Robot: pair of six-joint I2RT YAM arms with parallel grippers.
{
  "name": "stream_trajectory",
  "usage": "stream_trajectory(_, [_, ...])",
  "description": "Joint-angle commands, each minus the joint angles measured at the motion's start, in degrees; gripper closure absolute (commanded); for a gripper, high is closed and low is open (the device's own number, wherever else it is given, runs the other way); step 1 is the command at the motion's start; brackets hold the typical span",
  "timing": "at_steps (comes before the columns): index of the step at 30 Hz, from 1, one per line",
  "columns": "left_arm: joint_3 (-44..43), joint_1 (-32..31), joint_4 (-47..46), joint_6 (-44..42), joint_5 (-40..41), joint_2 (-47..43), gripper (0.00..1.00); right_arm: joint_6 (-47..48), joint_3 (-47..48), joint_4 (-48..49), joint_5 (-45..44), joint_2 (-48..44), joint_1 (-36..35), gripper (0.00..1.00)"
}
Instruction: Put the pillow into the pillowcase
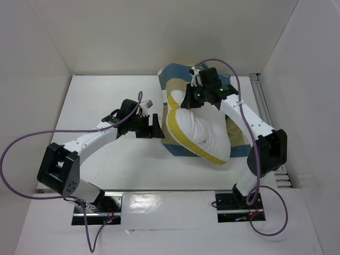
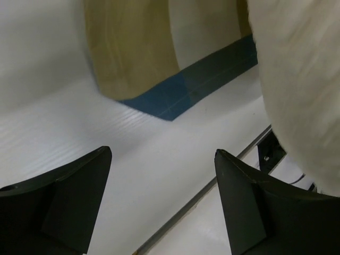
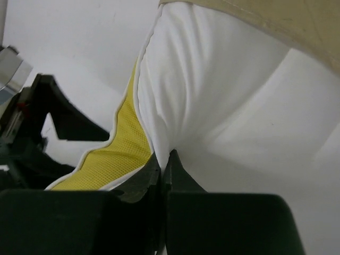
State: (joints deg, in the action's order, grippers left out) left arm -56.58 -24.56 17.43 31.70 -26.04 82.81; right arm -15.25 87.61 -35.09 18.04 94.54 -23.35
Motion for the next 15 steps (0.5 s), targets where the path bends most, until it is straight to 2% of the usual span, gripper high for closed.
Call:
stream_trajectory(1, [0.5,-2.07,-10.47,0.64,1.14,2.97,0.08,1.18,-1.48,1.69,9.99,-2.25,-0.29,1.0])
stream_trajectory(7, [1.2,-6.11,-13.11,0.64,19.51,6.31,0.08,1.7,-0.95,0.99,12.71,-2.78,2.17,1.0])
stream_trajectory(10, [1.73,-6.64,-16.72,0.03,21.3,9.3,0.07,1.71,-0.43,0.46,14.47,-2.78,3.57,1.0])
stream_trajectory(12, [1.73,-6.64,-19.35,0.03,19.71,12.1,0.02,2.23,0.1,0.46,15.26,-2.78,4.19,1.0])
stream_trajectory(15, [1.73,-6.64,-22.87,0.55,18.49,15.28,0.02,2.24,0.62,-0.15,15.97,-3.31,5.33,1.0])
